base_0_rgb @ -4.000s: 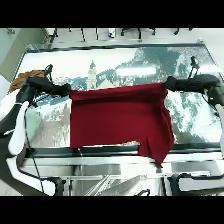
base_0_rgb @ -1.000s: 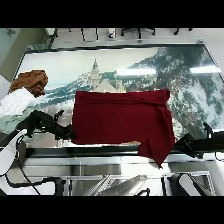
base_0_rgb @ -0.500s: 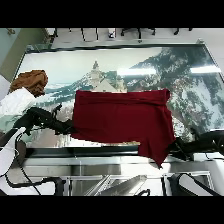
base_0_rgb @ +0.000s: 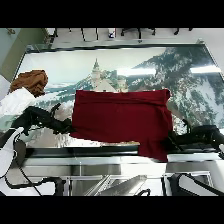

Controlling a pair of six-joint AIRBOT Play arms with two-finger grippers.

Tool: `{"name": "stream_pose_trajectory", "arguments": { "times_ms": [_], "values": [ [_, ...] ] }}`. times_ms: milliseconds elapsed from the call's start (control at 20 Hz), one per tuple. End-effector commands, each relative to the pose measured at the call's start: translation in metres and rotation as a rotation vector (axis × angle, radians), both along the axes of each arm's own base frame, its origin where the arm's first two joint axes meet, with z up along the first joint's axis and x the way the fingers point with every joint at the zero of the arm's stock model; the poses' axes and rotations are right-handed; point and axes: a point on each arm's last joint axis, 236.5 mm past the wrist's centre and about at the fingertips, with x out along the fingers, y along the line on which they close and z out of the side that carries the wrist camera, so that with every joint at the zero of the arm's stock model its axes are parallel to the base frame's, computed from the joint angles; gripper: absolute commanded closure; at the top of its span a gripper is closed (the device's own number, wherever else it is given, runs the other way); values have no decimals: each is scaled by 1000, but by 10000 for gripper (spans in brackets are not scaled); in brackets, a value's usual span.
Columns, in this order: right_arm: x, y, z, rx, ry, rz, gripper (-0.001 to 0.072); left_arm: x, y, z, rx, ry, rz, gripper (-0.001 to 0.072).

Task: Fold the shirts.

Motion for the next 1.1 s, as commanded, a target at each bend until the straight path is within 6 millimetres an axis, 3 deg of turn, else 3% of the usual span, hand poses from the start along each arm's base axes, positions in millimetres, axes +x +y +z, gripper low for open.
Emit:
{"name": "stream_pose_trajectory", "arguments": {
  "times_ms": [0, 150, 350, 400, 500, 650, 800, 950, 1050],
  "values": [
    [-5, -19, 14, -95, 34, -56, 684, -12, 31, 4, 107, 35, 21, 698],
    [-31, -52, 23, -280, 114, -115, 684, -31, 60, 13, 209, 67, 4, 698],
    [-25, -58, 38, -335, 36, -142, 684, -48, 63, 16, 228, 101, -27, 698],
    [-18, -59, 40, -339, -1, -145, 684, -53, 61, 14, 225, 110, -26, 698],
    [20, -52, 57, -291, -167, -153, 684, -48, 59, 16, 214, 96, -15, 698],
    [92, -48, 95, -229, -396, -201, 684, 12, 49, 47, 189, -89, 36, 698],
    [153, -42, 112, -269, -494, -139, 684, 73, 32, 78, 181, -237, 45, 698],
    [209, -29, 116, -277, -542, -86, 683, 119, 15, 75, 186, -263, 21, 699],
    [236, -25, 106, -273, -539, -64, 683, 145, 13, 62, 184, -249, 41, 698]
  ]
}}
